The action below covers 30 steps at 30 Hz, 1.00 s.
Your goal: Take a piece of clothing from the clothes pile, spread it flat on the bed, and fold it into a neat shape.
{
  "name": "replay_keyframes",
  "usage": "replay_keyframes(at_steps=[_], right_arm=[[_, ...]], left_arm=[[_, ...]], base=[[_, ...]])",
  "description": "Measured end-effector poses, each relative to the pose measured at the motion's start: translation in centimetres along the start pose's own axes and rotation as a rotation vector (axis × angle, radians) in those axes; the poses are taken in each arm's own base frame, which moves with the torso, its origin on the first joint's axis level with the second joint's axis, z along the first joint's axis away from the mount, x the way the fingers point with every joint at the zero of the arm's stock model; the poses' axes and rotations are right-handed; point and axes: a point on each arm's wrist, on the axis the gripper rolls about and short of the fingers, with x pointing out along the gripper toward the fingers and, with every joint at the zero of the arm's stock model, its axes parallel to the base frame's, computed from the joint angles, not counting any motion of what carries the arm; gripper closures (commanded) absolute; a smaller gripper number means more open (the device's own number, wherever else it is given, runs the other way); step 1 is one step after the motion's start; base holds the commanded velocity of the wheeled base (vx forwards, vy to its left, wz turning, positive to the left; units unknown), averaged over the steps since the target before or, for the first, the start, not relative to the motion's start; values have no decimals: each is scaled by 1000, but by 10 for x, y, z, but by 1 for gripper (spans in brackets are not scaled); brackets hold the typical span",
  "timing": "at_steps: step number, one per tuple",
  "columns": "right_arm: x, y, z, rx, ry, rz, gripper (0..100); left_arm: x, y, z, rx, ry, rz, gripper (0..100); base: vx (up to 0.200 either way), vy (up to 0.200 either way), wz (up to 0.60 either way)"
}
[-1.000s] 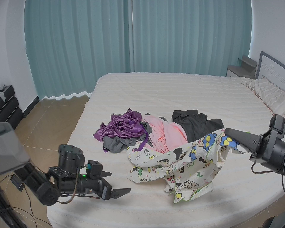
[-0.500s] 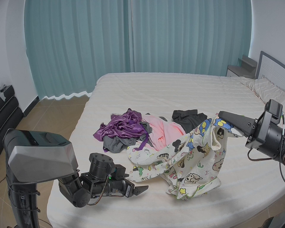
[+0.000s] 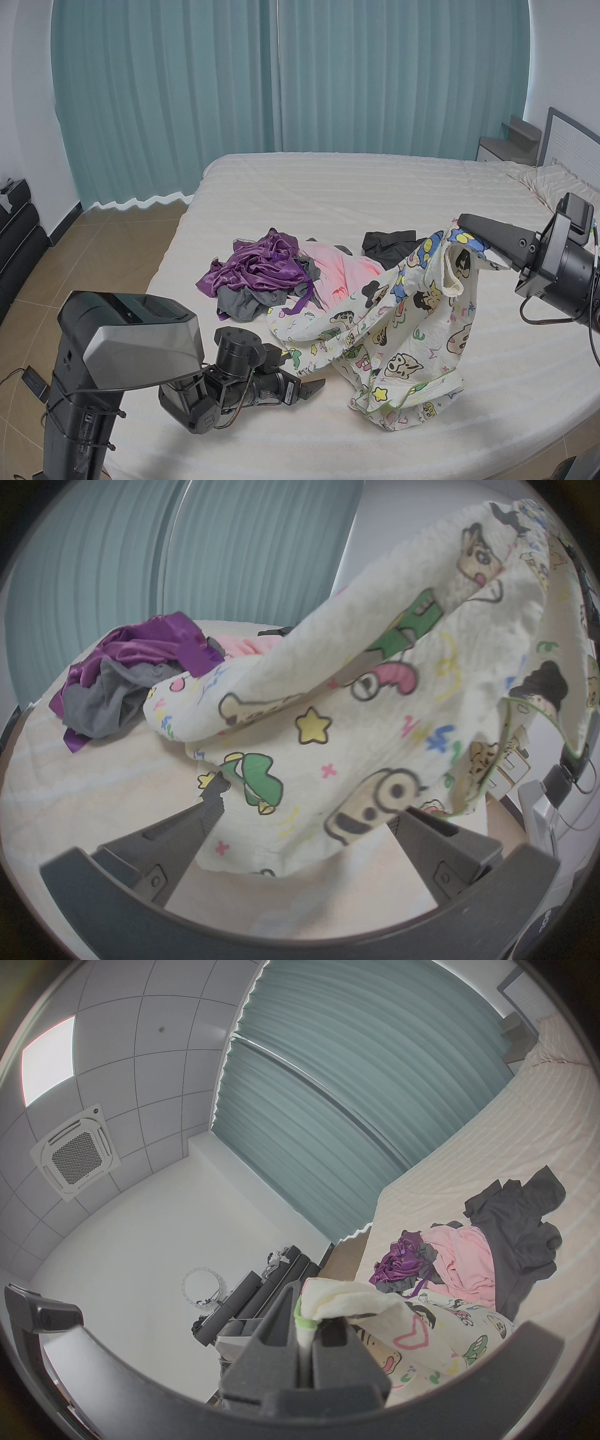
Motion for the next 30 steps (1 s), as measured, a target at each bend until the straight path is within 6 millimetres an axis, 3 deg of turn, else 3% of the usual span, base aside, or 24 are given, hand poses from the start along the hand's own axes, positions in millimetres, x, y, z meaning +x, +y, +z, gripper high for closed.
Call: replay_keyframes(at_steps=[1,2,9,14,17,22,30], right_arm=[[0,0,0,0,-1,1,100],[1,0,1,-1,-3,0,100],[0,-6,4,2,-18,-26,100],[-4,-17,3,8,-28,-79,100],[-6,-26,1,15,-25,-116,100],[-6,-41,-2,28,-20,-184,100],[4,-58,5,59,-69,-275,100]], left_arm=[[3,1,-1,-15,-1,4,0],[7,2,-1,-40,-6,8,100],[25,6,3,-193,-59,40,100],[19,7,6,-256,-114,70,100],[5,6,6,-286,-124,88,100],[-31,-1,30,-333,-199,117,100],[-101,-19,94,-341,-452,254,100]], base=[[0,0,0],[0,0,0],[0,0,0],[0,0,0],[0,0,0],[0,0,0],[0,0,0]])
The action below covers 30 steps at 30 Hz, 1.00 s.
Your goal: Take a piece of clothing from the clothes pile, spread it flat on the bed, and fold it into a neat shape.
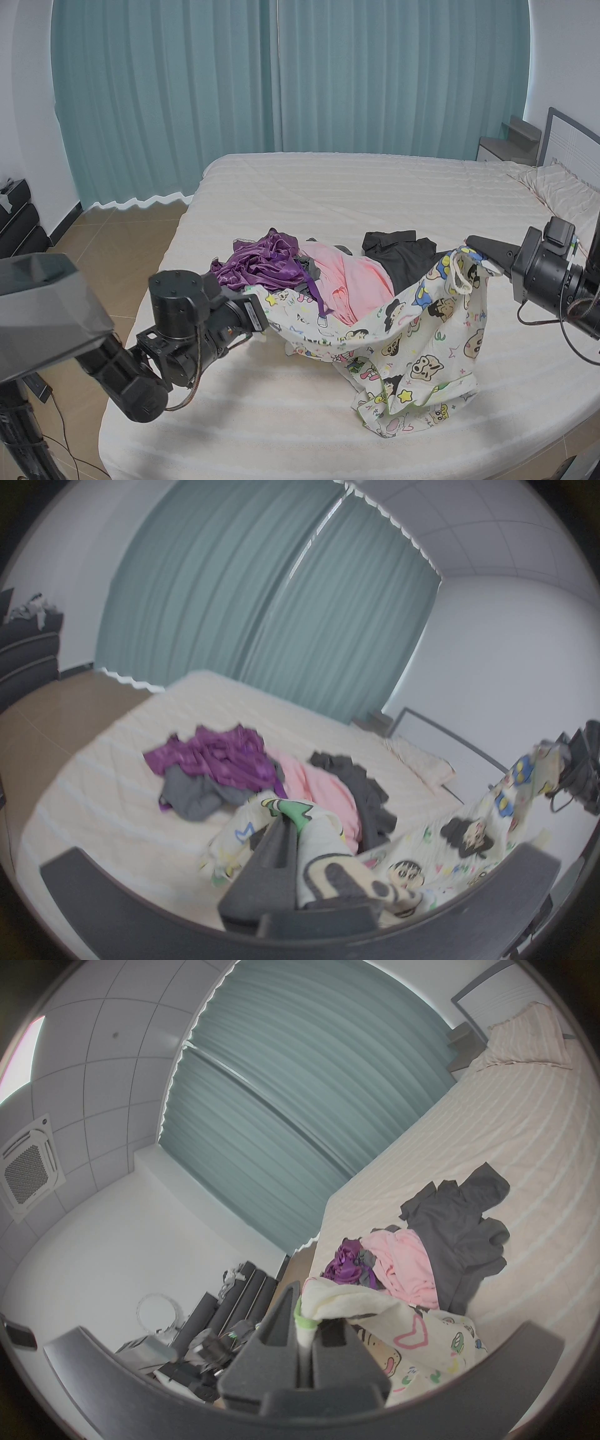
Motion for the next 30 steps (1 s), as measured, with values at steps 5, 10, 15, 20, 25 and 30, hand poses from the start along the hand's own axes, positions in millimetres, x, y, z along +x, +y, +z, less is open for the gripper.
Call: replay_keyframes(at_steps=[5,10,15,20,25,30], right_arm=[[10,21,23,-1,-106,40,100],[8,56,47,-13,-194,150,100],[-2,74,52,-17,-208,227,100],[-7,57,26,-8,-92,204,100],[-9,27,-21,18,110,144,100],[-5,16,-50,28,225,147,100]], left_arm=[[-23,-19,42,45,-137,-13,100],[-41,-35,76,78,-234,-40,100],[-60,-41,93,78,-287,-60,100],[-71,-38,88,76,-264,-60,100],[-81,-37,65,18,-177,-73,100],[-83,-41,42,-22,-89,-91,100]], base=[[0,0,0],[0,0,0],[0,0,0],[0,0,0],[0,0,0],[0,0,0]])
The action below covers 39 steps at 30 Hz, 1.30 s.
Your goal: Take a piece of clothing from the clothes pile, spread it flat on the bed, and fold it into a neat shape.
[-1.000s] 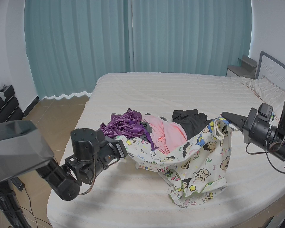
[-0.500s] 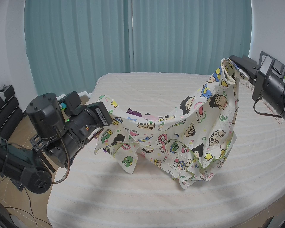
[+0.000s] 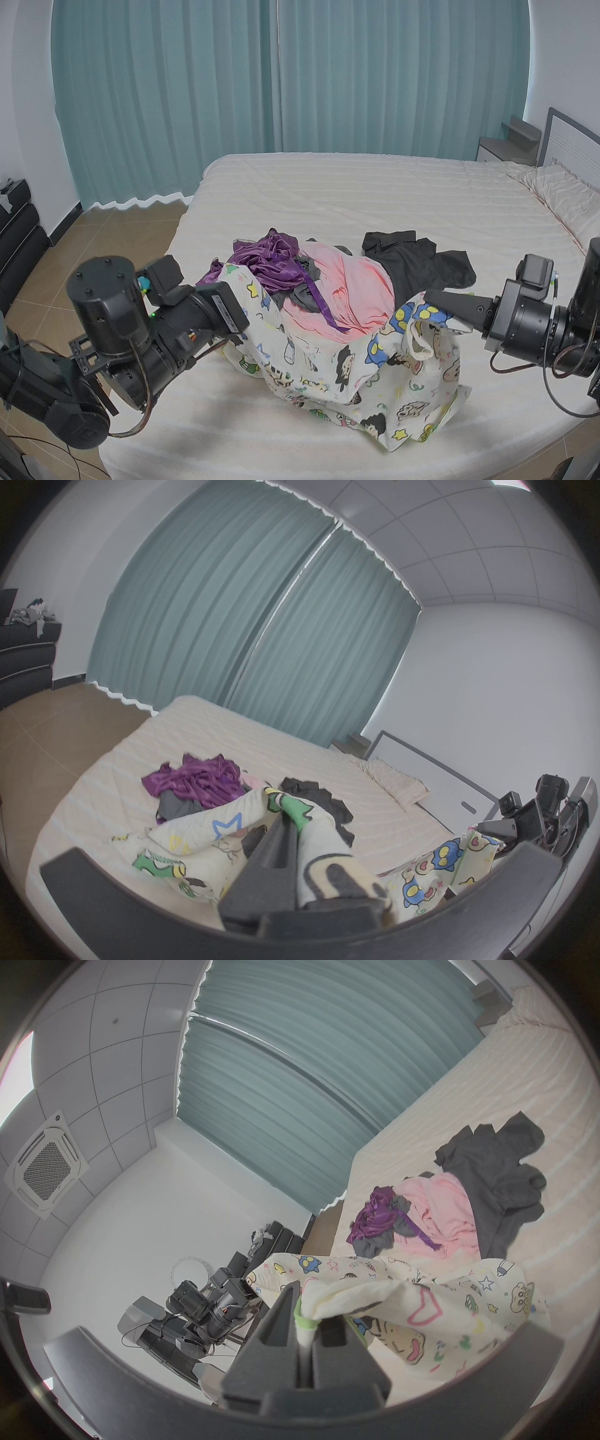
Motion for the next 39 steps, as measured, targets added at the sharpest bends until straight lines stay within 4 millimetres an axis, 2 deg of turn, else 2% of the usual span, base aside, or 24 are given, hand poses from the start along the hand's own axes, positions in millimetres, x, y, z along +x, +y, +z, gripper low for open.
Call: replay_keyframes(at_steps=[5,13,20,22,36,39], right_arm=[[4,-7,-10,13,3,24,100],[0,-17,-24,13,8,37,100],[4,-19,-33,15,38,31,100],[4,-20,-33,15,38,28,100],[6,-20,-31,14,-4,-3,100],[6,-20,-30,14,-11,-5,100]], left_arm=[[2,-2,-19,4,58,-7,100],[10,-4,-37,-9,65,-27,100],[14,-6,-51,0,88,-16,100],[14,-7,-52,0,91,-16,100],[18,-7,-48,-50,55,16,100],[18,-8,-48,-52,54,16,100]], base=[[0,0,0],[0,0,0],[-200,0,0],[-200,0,0],[0,0,0],[0,-200,0]])
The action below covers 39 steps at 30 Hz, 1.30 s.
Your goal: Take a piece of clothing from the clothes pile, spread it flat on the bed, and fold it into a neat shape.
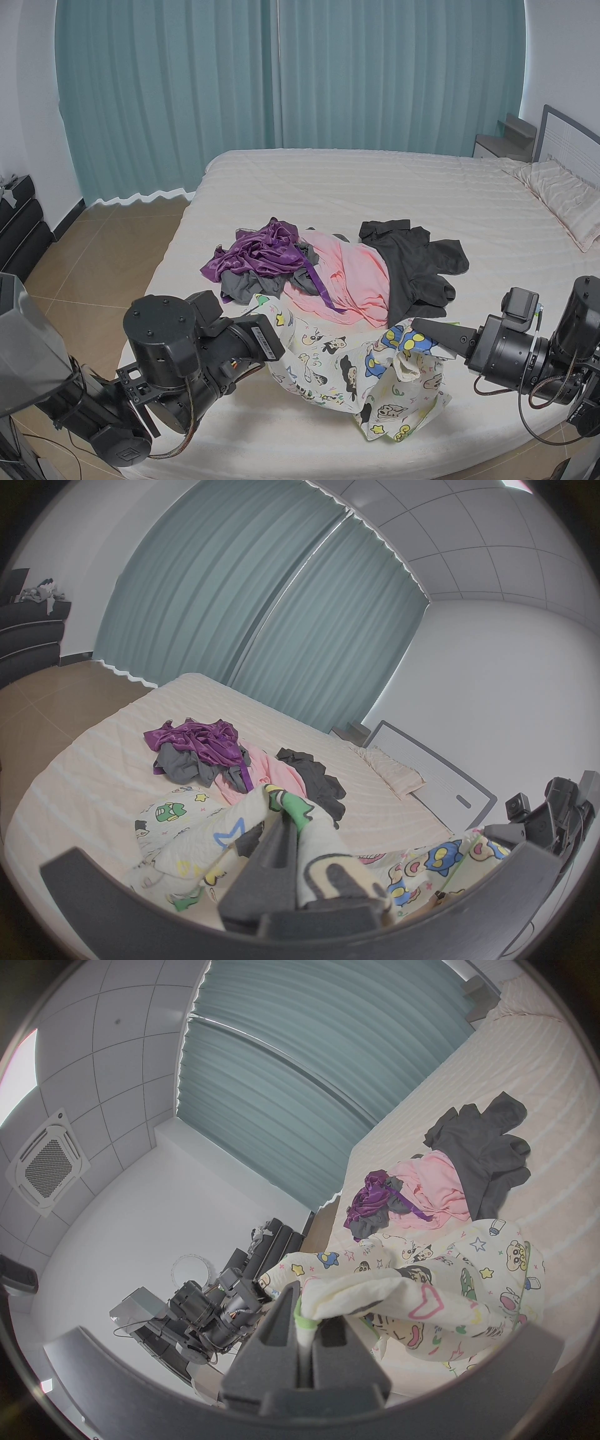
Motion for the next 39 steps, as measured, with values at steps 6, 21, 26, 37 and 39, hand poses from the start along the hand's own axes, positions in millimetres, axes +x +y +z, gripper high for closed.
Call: replay_keyframes(at_steps=[6,21,26,37,39], right_arm=[[-1,2,4,-4,-31,18,100],[-3,0,9,-5,-56,12,100],[-3,1,9,-6,-59,14,100],[-4,0,11,-7,-67,13,100],[-4,0,11,-7,-68,12,100]], left_arm=[[-1,-2,-2,7,5,-5,100],[-5,-5,0,6,3,-19,100],[-5,-6,1,5,-1,-22,100],[-6,-6,2,4,-5,-24,100],[-6,-7,3,1,-15,-30,100]], base=[[0,-200,0],[0,-200,0],[0,-200,0],[0,-200,0],[0,-200,0]])
